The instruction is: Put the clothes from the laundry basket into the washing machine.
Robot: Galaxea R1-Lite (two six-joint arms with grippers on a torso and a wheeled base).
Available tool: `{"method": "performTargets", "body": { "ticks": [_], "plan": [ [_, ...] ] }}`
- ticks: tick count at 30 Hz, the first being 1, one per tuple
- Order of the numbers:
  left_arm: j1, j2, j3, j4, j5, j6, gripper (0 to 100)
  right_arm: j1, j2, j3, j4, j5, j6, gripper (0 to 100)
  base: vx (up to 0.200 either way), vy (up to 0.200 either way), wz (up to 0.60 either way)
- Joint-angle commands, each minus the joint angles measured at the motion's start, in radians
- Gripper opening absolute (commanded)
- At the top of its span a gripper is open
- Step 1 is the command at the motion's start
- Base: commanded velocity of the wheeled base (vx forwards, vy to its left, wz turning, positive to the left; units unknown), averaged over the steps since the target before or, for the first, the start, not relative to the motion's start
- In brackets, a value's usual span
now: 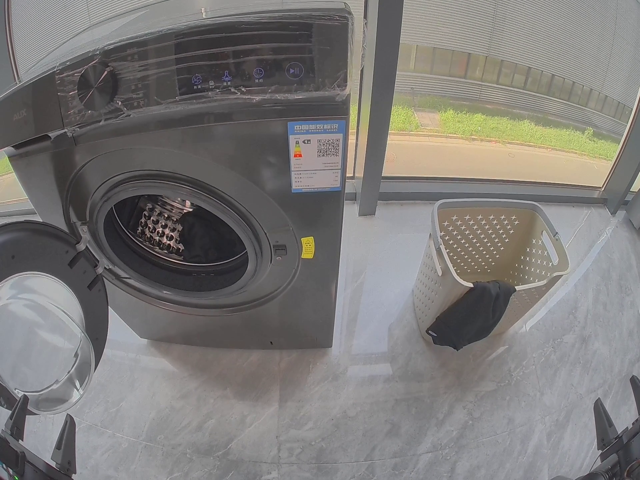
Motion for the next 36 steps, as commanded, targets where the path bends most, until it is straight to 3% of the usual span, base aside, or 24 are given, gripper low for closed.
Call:
{"method": "performTargets", "body": {
  "ticks": [1, 9, 15, 36],
  "plan": [
    [0.0, -0.013, 0.004, -0.004, 0.006, -0.002, 100, 0.0, -0.014, 0.018, 0.0, 0.0, 0.0, 100, 0.2, 0.0, 0.0],
    [0.0, -0.013, 0.007, -0.007, 0.008, 0.0, 100, 0.0, -0.014, 0.018, 0.0, 0.0, 0.0, 100, 0.2, 0.0, 0.0],
    [0.002, -0.013, 0.005, -0.007, 0.016, 0.001, 100, 0.0, -0.014, 0.018, 0.0, 0.0, 0.0, 100, 0.0, 0.0, 0.0],
    [0.002, -0.013, 0.005, -0.005, 0.022, 0.003, 100, 0.0, -0.014, 0.018, 0.0, 0.0, 0.0, 100, 0.0, -0.2, 0.0]
  ]
}}
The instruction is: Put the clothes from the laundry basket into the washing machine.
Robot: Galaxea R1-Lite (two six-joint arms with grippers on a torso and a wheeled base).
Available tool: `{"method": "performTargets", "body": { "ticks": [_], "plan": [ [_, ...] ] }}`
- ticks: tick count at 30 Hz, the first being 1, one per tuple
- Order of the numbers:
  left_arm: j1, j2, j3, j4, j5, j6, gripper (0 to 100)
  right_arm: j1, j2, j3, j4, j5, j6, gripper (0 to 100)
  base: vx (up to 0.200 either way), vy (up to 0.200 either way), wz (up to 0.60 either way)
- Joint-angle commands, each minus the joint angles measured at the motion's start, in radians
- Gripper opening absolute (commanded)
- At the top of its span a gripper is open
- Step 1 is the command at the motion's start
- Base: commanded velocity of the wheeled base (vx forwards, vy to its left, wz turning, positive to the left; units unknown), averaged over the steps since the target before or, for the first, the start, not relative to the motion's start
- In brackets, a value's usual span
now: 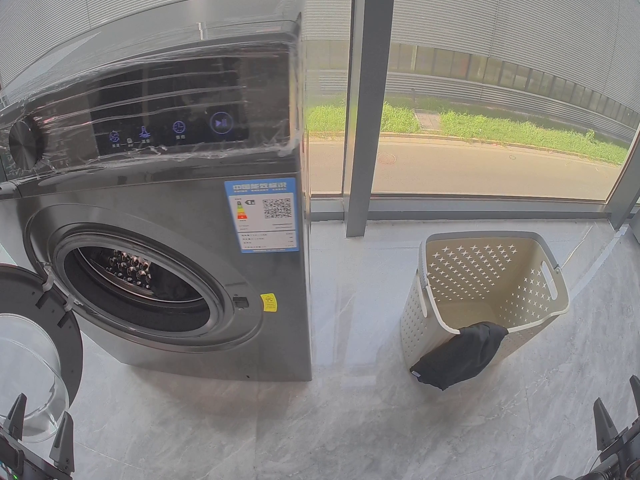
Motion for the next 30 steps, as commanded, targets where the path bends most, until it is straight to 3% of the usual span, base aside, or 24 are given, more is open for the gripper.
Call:
{"method": "performTargets", "body": {
  "ticks": [1, 15, 17, 22, 30],
  "plan": [
    [0.0, -0.015, 0.005, 0.0, -0.002, 0.002, 100, 0.0, -0.015, 0.018, 0.0, 0.0, 0.0, 100, 0.0, -0.2, 0.0],
    [0.0, -0.015, 0.005, -0.002, -0.009, 0.001, 100, 0.0, -0.015, 0.018, 0.0, 0.0, 0.0, 100, 0.0, -0.2, 0.0],
    [0.0, -0.015, 0.005, -0.002, -0.015, 0.005, 100, 0.0, -0.015, 0.018, 0.0, 0.0, 0.0, 100, 0.0, 0.0, 0.0],
    [0.0, -0.015, 0.005, -0.002, -0.084, 0.017, 100, 0.0, -0.015, 0.018, 0.0, 0.0, 0.0, 100, 0.0, 0.0, 0.0],
    [0.0, -0.015, 0.005, 0.0, -0.085, 0.017, 100, 0.0, -0.015, 0.018, 0.0, 0.0, 0.0, 100, 0.0, 0.0, 0.0]
  ]
}}
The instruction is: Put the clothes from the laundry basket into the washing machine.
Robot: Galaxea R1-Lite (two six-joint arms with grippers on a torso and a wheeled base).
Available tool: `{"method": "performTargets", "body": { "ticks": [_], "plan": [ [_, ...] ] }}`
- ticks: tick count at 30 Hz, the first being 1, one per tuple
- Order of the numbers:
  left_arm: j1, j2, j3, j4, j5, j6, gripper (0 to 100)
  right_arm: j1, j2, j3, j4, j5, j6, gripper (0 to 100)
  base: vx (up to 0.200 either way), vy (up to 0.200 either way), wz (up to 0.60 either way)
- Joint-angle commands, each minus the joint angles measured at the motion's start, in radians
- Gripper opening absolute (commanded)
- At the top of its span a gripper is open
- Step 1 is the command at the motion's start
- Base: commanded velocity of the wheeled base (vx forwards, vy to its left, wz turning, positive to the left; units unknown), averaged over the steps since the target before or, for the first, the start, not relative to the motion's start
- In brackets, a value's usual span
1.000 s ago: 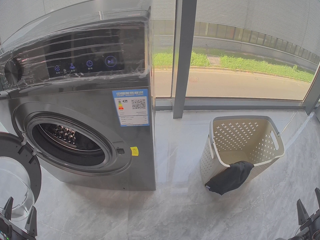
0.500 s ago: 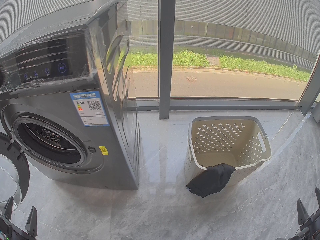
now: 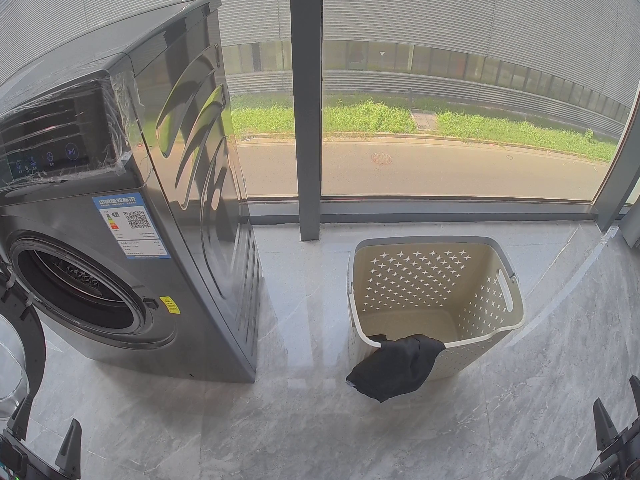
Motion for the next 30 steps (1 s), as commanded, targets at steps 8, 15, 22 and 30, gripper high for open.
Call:
{"method": "performTargets", "body": {
  "ticks": [8, 15, 22, 30],
  "plan": [
    [0.001, -0.016, 0.005, -0.001, 0.002, -0.004, 100, 0.0, -0.016, 0.018, 0.0, 0.0, 0.0, 100, 0.0, -0.05, 0.0],
    [0.001, -0.016, 0.005, 0.001, -0.002, -0.001, 100, -0.001, -0.016, 0.016, 0.003, 0.009, -0.022, 100, 0.0, -0.2, 0.0],
    [0.001, -0.016, 0.005, -0.001, -0.002, -0.006, 100, -0.001, -0.016, 0.018, 0.001, 0.009, -0.02, 100, 0.0, 0.0, 0.0],
    [0.001, -0.016, 0.005, -0.001, -0.006, -0.006, 100, 0.008, -0.004, -0.173, -0.016, 0.041, -0.005, 100, 0.0, 0.0, 0.0]
  ]
}}
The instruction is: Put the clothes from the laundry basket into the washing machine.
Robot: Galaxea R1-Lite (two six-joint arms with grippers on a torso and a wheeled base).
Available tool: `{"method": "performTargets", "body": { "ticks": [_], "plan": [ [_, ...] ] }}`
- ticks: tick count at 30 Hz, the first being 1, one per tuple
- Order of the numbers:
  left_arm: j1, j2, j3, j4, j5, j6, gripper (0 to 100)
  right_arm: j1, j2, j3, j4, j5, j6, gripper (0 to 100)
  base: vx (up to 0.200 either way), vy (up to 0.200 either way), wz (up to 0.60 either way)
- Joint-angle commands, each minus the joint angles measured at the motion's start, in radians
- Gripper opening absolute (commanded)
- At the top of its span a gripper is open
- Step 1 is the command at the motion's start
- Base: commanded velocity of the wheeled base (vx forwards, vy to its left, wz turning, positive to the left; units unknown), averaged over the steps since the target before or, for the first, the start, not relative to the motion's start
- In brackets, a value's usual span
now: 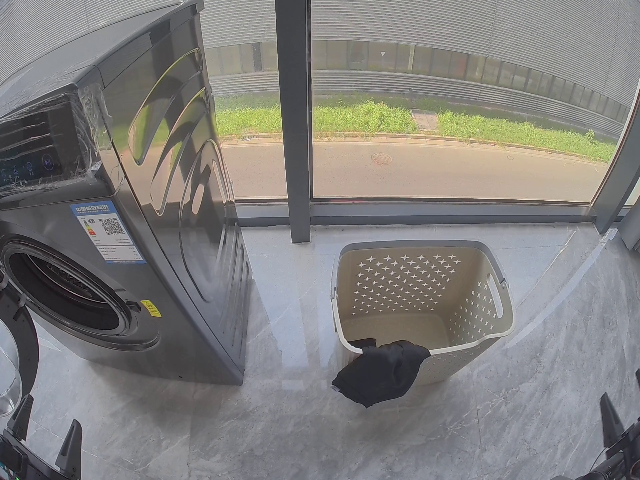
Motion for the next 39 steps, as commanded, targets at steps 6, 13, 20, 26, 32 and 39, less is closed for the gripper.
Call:
{"method": "performTargets", "body": {
  "ticks": [6, 13, 20, 26, 32, 39],
  "plan": [
    [0.001, -0.016, 0.005, -0.001, -0.003, 0.002, 100, 0.054, 0.148, -0.214, 0.099, 0.178, 0.006, 100, 0.0, 0.0, 0.0],
    [0.001, -0.016, 0.005, 0.001, -0.003, 0.002, 100, 0.059, 0.47, -0.197, 0.073, 0.434, -0.008, 100, 0.0, 0.0, 0.0],
    [0.001, -0.016, 0.005, 0.001, -0.008, 0.002, 100, 0.099, 0.812, -0.171, -0.159, 0.446, 0.033, 100, 0.0, 0.0, 0.0],
    [0.001, -0.016, 0.005, 0.001, -0.016, 0.004, 100, 0.191, 1.024, -0.103, -0.4, 0.436, 0.032, 100, 0.0, 0.0, 0.0],
    [0.001, -0.016, 0.005, 0.001, -0.016, 0.004, 100, 0.222, 1.191, -0.105, -0.5, 0.416, 0.067, 100, 0.0, 0.0, 0.0],
    [0.001, -0.016, 0.005, 0.001, -0.016, 0.006, 100, 0.34, 1.374, -0.1, -0.664, 0.31, 0.15, 100, 0.0, 0.0, 0.0]
  ]
}}
